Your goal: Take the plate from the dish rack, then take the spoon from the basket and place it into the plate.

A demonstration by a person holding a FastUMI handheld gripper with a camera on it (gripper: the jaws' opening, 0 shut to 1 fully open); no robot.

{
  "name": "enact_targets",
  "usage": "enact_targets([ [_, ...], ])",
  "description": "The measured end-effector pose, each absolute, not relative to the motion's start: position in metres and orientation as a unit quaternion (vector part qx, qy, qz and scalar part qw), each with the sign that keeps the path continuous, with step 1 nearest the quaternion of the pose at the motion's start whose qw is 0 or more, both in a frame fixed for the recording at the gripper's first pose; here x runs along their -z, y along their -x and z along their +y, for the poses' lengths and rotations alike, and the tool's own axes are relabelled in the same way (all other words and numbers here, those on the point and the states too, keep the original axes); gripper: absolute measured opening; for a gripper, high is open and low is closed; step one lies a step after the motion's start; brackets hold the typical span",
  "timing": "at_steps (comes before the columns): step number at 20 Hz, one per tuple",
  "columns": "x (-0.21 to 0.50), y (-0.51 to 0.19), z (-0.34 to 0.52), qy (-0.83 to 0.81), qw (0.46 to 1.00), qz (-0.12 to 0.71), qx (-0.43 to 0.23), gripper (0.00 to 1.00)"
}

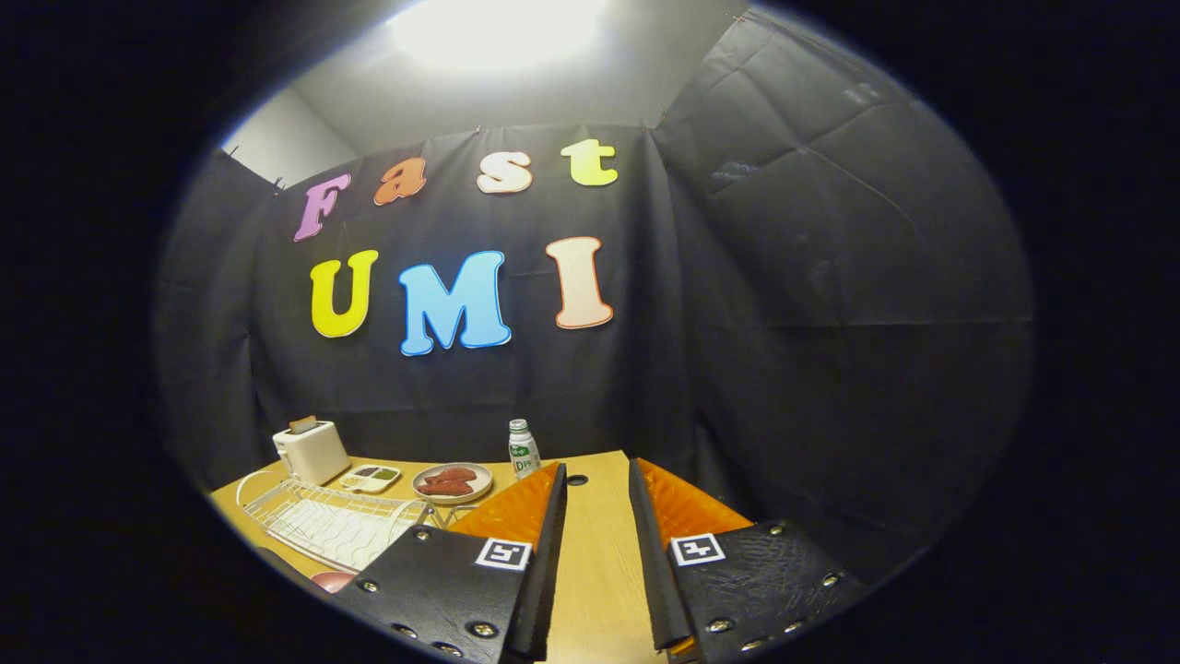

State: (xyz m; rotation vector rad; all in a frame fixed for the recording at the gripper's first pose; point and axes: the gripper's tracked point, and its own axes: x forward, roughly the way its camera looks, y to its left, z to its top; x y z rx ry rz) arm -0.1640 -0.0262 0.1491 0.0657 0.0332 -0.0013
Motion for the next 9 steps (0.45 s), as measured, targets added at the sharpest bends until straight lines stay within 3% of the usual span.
enact_targets([
  [9,-0.164,0.148,-0.023,-0.033,0.999,-0.005,-0.006,0.41],
])
